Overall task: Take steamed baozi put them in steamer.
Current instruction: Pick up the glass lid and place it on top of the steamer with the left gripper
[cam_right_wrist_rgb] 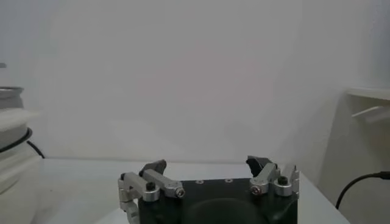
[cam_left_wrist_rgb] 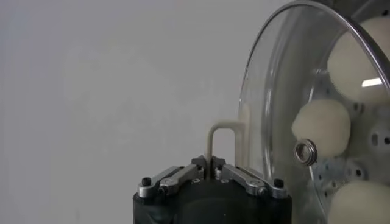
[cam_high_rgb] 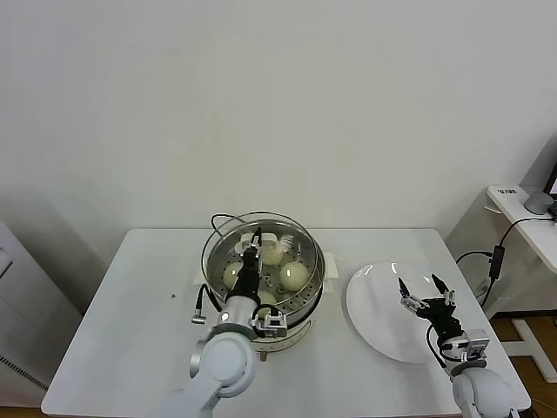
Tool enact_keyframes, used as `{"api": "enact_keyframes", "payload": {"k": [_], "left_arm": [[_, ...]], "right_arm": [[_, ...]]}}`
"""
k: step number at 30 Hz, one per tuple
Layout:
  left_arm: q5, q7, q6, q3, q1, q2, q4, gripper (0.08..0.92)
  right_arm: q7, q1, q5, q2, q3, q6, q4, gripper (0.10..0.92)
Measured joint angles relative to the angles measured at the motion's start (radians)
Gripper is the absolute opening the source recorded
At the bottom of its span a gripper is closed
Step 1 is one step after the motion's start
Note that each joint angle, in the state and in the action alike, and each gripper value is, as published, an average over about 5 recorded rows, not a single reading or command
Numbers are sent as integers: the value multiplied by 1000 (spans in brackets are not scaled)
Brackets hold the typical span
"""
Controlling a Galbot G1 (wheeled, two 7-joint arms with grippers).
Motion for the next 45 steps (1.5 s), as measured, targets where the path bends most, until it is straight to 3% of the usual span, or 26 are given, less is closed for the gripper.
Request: {"api": "enact_keyframes", "payload": {"k": [30, 37, 45], "left_arm": [[6, -21, 7, 13, 26, -39, 48, 120], [-44, -24, 15, -3, 50, -20, 13, 287], [-272, 30, -56, -45, 103, 54, -133, 521]], "right_arm": [[-2, 1, -3, -1, 9, 3, -11, 823], [-6, -1, -3, 1, 10, 4, -12, 823], [-15, 13, 1, 13, 5, 3, -21, 823]]}}
